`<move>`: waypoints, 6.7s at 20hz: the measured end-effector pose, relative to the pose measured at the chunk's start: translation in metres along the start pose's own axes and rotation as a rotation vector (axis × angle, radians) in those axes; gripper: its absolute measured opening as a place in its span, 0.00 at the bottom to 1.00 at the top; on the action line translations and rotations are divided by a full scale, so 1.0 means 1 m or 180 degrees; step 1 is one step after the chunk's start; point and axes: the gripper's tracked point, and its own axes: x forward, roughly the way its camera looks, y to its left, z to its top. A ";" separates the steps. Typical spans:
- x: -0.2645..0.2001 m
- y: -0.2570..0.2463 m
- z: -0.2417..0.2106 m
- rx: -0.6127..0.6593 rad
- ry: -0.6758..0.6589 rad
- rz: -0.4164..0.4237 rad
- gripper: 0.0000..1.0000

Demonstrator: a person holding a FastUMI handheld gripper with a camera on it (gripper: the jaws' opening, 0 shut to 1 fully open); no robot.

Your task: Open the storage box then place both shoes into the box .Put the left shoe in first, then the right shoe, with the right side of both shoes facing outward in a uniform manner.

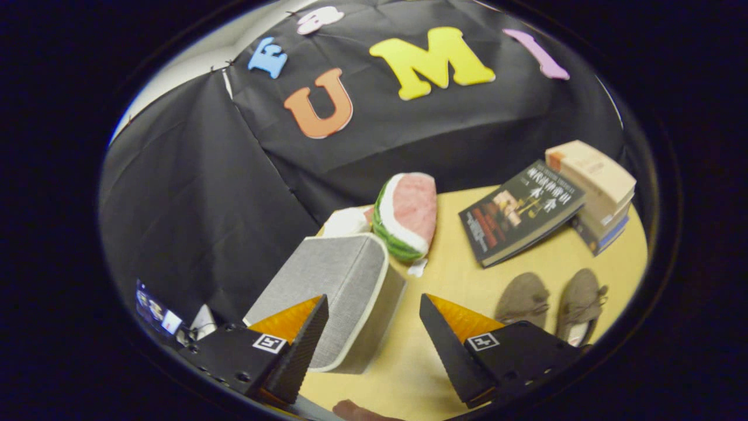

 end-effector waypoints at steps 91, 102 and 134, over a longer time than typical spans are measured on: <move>-0.044 -0.030 0.033 0.0916 0.0685 -0.0654 0.96; -0.050 -0.199 -0.036 0.0169 0.1173 -0.1656 0.95; -0.088 -0.150 -0.021 0.0960 0.0950 -0.1249 0.00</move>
